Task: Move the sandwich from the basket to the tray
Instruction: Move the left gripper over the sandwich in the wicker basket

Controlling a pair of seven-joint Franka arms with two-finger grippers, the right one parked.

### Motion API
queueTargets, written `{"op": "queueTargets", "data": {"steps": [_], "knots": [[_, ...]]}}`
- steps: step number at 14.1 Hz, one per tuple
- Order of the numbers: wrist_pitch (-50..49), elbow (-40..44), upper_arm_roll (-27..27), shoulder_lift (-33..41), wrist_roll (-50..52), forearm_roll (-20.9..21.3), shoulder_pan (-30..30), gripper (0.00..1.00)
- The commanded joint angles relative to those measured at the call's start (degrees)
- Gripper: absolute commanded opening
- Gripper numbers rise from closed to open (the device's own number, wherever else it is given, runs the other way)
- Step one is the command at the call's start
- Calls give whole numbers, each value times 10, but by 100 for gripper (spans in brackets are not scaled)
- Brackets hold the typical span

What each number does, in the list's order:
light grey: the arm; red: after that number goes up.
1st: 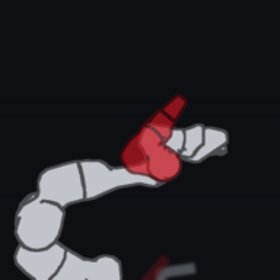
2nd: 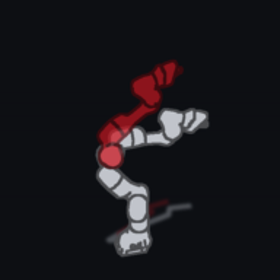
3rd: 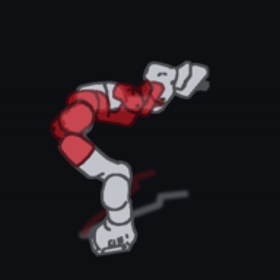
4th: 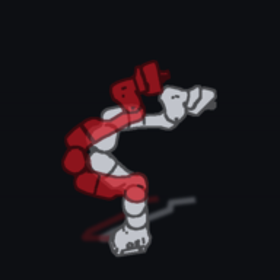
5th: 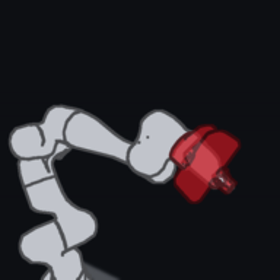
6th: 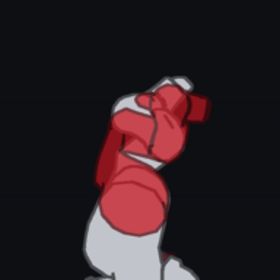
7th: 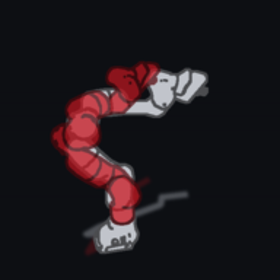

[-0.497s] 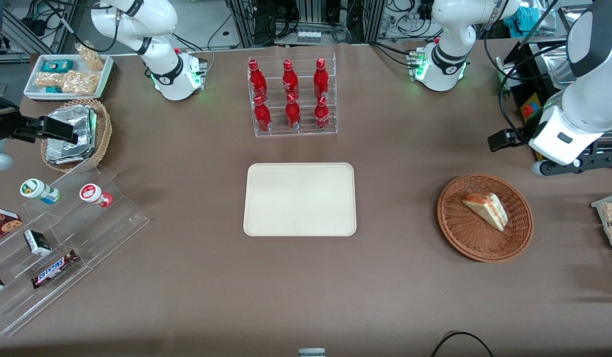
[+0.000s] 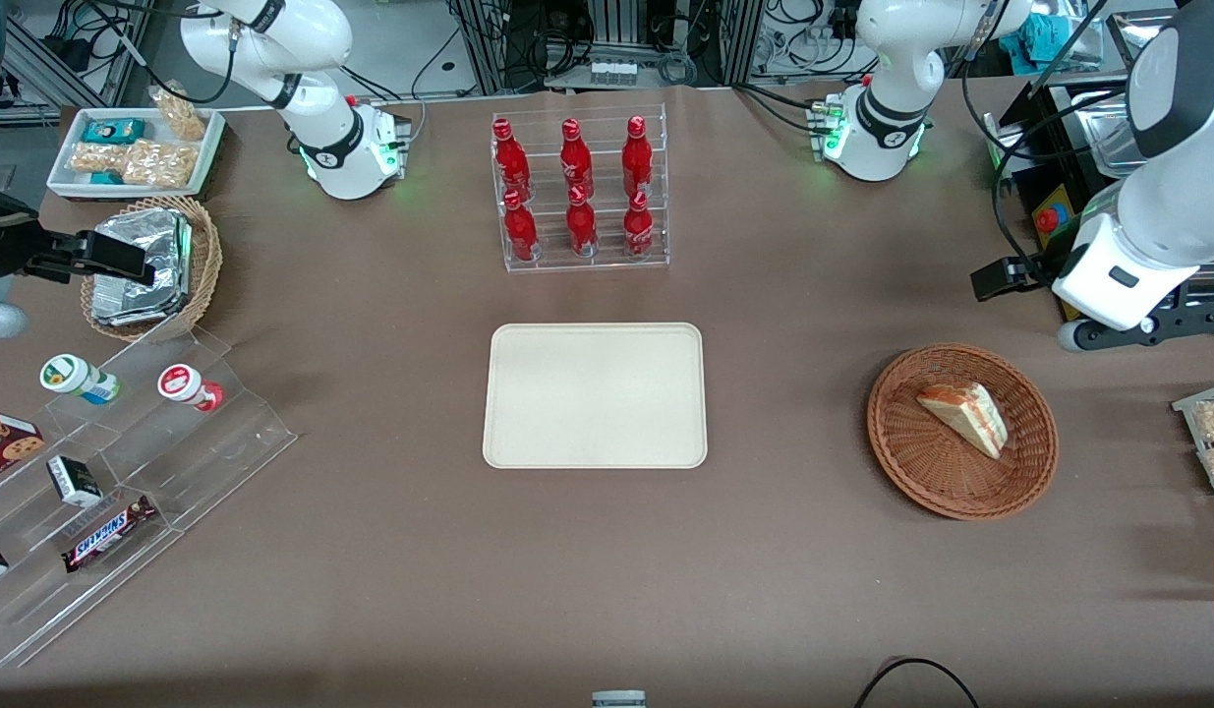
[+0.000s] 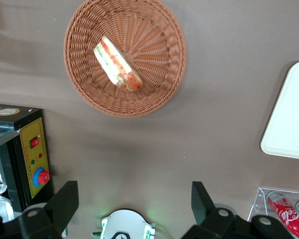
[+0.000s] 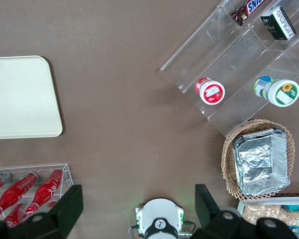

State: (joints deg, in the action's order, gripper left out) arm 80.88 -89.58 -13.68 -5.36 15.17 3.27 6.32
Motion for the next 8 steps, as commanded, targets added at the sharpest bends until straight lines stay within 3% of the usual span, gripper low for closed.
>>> {"op": "queueTargets", "data": {"steps": [1,2,8], "knots": [[-7,-9,35,-44,10,8,1,100],[6,-27,51,-55,11,8,0,100],[304,-232,96,-50,11,9,0,100]]}}
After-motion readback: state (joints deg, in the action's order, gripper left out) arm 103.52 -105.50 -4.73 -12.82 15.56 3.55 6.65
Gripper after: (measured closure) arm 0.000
